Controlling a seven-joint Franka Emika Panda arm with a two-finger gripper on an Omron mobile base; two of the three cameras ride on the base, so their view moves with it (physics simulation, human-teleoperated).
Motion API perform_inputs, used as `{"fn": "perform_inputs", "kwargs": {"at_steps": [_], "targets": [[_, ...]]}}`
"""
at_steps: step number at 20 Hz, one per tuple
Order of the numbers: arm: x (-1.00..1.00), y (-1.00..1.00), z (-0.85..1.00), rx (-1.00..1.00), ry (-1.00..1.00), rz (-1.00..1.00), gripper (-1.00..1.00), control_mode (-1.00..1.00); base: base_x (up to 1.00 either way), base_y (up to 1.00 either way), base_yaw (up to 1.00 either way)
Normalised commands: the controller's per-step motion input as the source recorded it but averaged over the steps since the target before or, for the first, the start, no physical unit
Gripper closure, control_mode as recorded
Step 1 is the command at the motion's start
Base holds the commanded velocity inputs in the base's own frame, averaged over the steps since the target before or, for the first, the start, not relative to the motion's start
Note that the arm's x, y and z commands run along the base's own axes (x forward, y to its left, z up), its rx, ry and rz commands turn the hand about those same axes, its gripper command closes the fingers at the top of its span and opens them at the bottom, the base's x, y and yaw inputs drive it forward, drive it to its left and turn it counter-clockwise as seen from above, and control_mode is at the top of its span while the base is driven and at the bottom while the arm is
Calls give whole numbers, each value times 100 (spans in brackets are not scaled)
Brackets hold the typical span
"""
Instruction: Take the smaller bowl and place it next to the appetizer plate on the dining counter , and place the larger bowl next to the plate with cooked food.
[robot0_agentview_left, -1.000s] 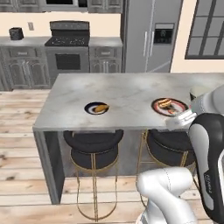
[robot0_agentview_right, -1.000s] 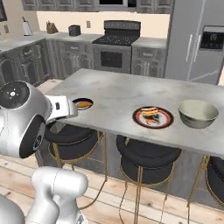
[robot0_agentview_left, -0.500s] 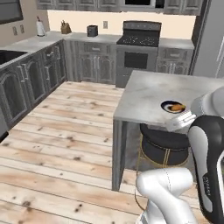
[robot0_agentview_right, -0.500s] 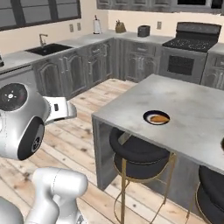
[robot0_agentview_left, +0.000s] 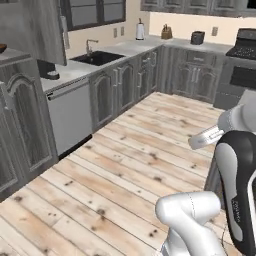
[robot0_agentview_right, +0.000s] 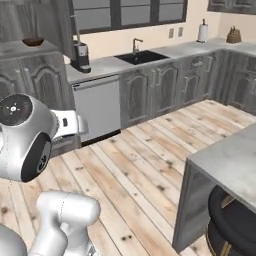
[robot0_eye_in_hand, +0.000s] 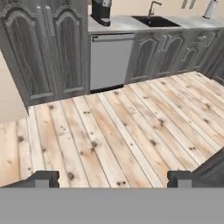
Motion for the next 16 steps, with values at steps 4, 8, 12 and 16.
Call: {"fn": "perform_inputs", "kwargs": {"at_steps": [4, 8, 12, 16], "targets": [[0, 0, 0, 0, 0, 0, -100, 100, 15, 88, 53], [0, 0, 0, 0, 0, 0, -100, 100, 55, 43, 41], [0, 0, 0, 0, 0, 0, -100, 100, 72, -15, 20], [0, 0, 0, 0, 0, 0, -100, 100, 65, -39, 5]]}}
